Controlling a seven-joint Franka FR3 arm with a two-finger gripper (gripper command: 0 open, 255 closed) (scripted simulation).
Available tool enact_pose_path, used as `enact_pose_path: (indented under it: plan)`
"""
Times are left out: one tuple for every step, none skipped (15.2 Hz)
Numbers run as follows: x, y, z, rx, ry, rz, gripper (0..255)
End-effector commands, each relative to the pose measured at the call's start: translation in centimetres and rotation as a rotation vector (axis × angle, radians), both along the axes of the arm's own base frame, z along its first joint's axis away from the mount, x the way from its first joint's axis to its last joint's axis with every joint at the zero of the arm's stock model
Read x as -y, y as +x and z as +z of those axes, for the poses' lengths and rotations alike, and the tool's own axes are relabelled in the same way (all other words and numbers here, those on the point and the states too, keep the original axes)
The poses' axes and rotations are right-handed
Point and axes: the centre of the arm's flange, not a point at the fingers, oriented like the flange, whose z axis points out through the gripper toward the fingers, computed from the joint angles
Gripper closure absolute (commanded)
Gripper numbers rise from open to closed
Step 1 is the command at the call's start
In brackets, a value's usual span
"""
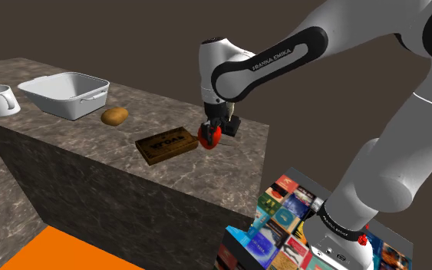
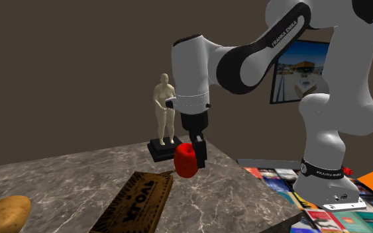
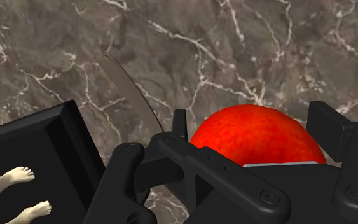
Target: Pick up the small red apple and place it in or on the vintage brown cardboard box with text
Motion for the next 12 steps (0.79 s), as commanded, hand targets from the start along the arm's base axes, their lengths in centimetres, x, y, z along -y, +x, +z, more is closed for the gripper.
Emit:
enact_pose_path:
  plan:
    - [0.0,0.0,1.1,0.0,0.0,0.0,255]
    - [0.0,0.0,1.6,0.0,0.0,0.0,255]
    - [0.0,0.0,2.1,0.0,0.0,0.0,255]
    - [0.0,0.0,2.7,0.0,0.0,0.0,255]
    - [0.0,0.0,3.2,0.0,0.0,0.0,255]
    - [0.0,0.0,3.7,0.0,0.0,0.0,255]
    - [0.0,0.0,4.3,0.0,0.0,0.0,255]
    - [0.0,0.0,4.8,0.0,0.0,0.0,255]
    - [0.0,0.0,5.3,0.0,0.0,0.0,255]
    - [0.0,0.0,5.8,0.0,0.0,0.0,255]
    - [0.0,0.0,6.4,0.0,0.0,0.0,255]
    - [0.0,0.0,6.9,0.0,0.0,0.0,255]
